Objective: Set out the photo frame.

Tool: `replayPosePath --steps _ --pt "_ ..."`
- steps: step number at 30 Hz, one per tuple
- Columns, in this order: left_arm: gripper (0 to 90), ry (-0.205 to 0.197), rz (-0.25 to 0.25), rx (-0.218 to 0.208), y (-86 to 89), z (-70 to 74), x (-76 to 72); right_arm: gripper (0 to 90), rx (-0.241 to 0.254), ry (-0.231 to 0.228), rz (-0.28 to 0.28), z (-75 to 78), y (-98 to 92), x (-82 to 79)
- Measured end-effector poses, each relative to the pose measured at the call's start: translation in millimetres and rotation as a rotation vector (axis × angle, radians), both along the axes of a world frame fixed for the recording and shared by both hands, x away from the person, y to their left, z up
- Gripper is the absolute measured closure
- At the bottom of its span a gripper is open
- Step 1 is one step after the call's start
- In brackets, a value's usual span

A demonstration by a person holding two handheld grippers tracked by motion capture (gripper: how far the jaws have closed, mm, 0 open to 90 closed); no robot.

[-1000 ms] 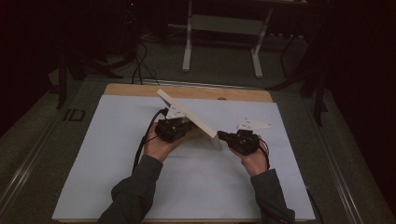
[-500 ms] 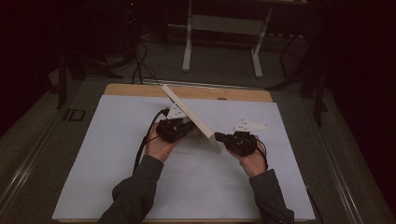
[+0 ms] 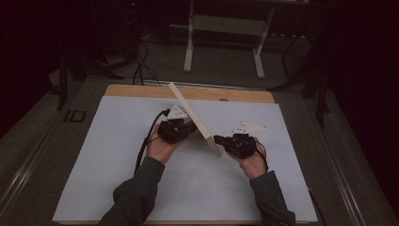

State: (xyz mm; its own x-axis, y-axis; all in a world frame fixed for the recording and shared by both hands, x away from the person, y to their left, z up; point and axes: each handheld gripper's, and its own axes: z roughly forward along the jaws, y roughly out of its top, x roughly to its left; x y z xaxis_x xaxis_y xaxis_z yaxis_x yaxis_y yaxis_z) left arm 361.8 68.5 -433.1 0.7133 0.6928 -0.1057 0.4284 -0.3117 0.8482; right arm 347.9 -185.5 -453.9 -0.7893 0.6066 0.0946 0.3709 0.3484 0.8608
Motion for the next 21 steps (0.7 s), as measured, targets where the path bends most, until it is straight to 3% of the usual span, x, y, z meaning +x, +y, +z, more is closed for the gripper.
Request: replayPosePath --steps 21 --pt "90.0 0.002 -0.034 -0.01 1.3 -1.4 1.7 90.0 -0.034 0.011 0.059 -1.5 8.9 -2.8"
